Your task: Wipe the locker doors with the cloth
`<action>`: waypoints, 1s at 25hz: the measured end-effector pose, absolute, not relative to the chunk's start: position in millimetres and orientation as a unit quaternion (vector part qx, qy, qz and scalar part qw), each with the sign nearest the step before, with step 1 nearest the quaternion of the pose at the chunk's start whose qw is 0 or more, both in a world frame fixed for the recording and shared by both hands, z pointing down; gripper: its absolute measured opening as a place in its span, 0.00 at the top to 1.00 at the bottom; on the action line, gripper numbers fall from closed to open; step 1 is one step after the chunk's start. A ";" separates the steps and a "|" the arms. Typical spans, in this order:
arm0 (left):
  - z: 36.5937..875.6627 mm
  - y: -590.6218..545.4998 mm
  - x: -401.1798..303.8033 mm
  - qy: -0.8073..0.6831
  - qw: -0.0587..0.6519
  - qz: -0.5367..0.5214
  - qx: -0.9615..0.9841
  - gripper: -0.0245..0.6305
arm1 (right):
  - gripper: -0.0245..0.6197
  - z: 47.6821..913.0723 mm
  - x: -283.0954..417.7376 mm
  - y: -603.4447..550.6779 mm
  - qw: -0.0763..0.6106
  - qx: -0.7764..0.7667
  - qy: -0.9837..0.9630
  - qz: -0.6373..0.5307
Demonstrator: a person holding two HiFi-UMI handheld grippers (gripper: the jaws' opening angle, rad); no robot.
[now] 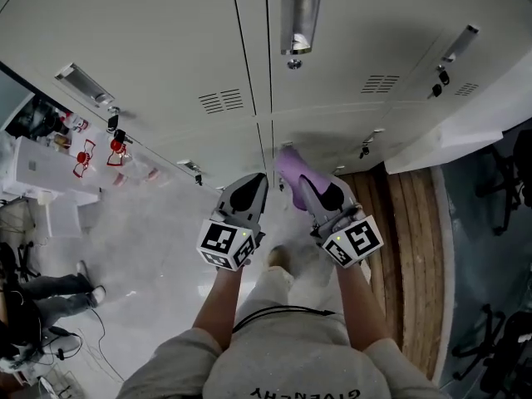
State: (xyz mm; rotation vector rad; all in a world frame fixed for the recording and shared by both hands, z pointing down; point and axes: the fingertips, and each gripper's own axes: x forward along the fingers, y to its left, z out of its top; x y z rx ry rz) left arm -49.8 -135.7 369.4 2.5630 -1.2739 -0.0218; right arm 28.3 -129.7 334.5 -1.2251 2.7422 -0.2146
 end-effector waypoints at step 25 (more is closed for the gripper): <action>391.6 -173.8 -32.9 -0.487 0.129 -0.032 0.863 0.96 | 0.87 353.2 -10.9 -236.5 0.040 -0.431 0.901 0.028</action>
